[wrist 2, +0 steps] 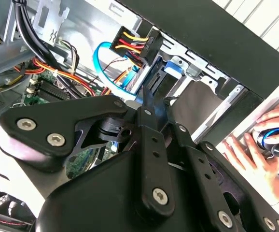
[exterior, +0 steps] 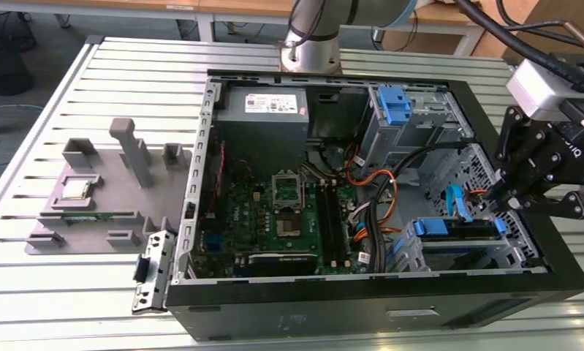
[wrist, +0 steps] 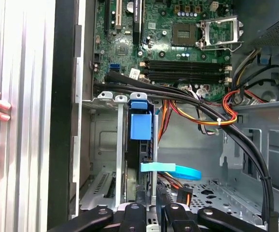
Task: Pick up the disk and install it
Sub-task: 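Insert the first disk wire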
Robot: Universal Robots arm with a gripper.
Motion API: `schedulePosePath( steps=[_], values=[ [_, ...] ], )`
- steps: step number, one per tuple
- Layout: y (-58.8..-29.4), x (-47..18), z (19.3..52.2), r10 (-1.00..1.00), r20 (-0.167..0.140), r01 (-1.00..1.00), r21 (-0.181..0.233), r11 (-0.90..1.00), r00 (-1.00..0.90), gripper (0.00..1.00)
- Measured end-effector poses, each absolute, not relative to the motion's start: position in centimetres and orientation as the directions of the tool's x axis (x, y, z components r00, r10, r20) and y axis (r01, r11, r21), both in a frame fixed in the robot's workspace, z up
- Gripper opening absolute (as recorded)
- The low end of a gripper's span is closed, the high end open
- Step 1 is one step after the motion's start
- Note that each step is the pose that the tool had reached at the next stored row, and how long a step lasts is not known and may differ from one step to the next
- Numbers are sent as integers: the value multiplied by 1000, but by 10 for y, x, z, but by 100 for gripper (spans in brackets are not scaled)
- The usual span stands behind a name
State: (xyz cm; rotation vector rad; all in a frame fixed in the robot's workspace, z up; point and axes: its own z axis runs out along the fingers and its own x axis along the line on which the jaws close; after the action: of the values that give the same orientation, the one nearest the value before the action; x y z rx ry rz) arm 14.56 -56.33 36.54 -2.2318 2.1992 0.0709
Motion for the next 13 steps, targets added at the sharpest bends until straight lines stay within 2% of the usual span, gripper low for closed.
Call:
schedulePosePath(
  steps=[13],
  values=[
    [-563,145,367,-998,-53,-1000,21,-15,14,23]
  ],
)
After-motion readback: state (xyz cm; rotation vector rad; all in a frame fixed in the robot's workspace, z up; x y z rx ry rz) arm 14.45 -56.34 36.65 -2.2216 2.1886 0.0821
